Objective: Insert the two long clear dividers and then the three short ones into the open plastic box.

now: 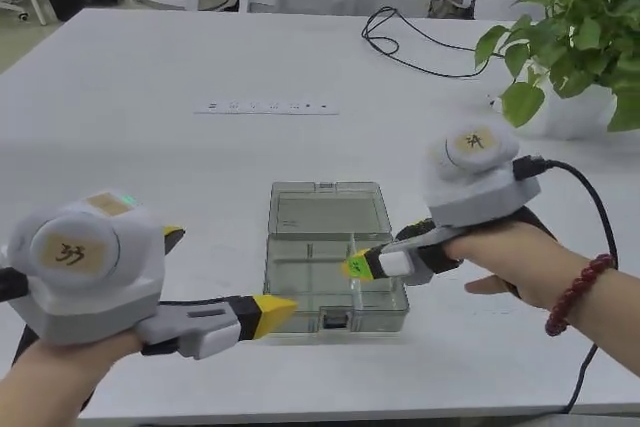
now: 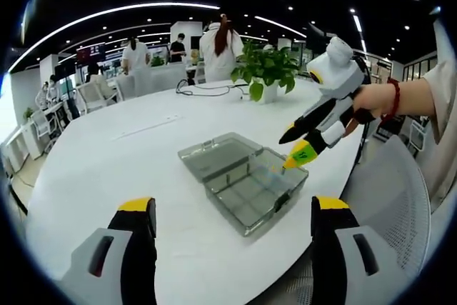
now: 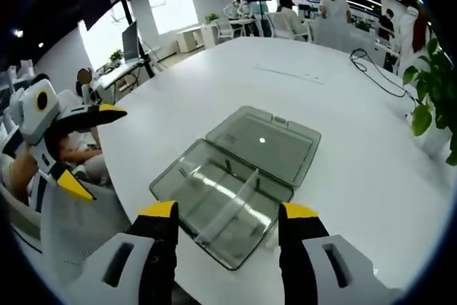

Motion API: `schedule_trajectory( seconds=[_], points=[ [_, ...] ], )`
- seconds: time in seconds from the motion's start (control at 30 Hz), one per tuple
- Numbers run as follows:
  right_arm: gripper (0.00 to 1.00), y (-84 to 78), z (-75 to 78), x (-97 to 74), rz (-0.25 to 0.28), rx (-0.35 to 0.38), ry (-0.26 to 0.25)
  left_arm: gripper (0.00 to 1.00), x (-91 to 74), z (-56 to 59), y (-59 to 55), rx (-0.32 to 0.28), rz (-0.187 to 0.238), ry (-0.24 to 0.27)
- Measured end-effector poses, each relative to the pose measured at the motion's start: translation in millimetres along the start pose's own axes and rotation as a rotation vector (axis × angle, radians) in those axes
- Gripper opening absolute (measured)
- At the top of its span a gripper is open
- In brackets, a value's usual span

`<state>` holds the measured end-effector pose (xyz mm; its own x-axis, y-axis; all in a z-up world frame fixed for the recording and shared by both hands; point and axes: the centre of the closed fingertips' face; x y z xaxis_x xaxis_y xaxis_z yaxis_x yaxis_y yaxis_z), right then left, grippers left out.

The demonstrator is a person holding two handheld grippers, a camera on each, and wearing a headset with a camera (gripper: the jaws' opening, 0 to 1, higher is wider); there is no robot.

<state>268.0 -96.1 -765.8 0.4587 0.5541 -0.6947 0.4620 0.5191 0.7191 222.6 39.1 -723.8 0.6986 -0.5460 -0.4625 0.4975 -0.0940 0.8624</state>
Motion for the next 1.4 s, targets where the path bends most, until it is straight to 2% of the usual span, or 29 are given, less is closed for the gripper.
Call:
schedule_trajectory(
  seconds=[0.4,0.5,0.6,0.7,0.77,1.07,1.4],
  points=[
    [0.74,-4.2,-10.5,-15.3,0.097,-0.124,0.050,0.92,-5.7,-2.5,-3.0,0.015,-0.012,0.015],
    [0.79,-4.3,-9.7,-18.1,0.126,-0.110,0.065,0.92,-6.2,-3.3,-3.0,0.013,-0.012,0.013],
    [0.82,-3.3,-13.8,-21.0,0.153,-0.141,0.078,0.92,-8.4,-4.6,-5.0,0.027,-0.028,0.024],
    [0.87,-2.9,-19.6,-22.9,0.174,-0.168,0.103,0.92,-10.5,-6.4,-3.9,0.032,-0.025,0.030],
    [0.89,-2.3,-21.1,-24.5,0.192,-0.182,0.101,0.92,-11.8,-8.0,-3.5,0.030,-0.024,0.035],
    [0.98,-10.2,-23.5,-31.2,0.212,-0.218,0.105,0.91,-15.6,-9.6,-5.5,0.038,-0.036,0.041],
    [1.00,-12.6,-21.3,-37.3,0.230,-0.212,0.092,0.85,-12.9,-14.9,-7.1,0.016,-0.060,0.052]
  ],
)
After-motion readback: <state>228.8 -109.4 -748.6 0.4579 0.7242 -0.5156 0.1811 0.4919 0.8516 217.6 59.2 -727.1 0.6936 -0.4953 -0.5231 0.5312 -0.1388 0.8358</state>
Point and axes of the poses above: the centre of the closed fingertips' face, and the gripper's own axes: x roughly forward along the fingers, z roughly to its right, y roughly out of its top, and after that the axes turned 12 degrees about -x, right-handed
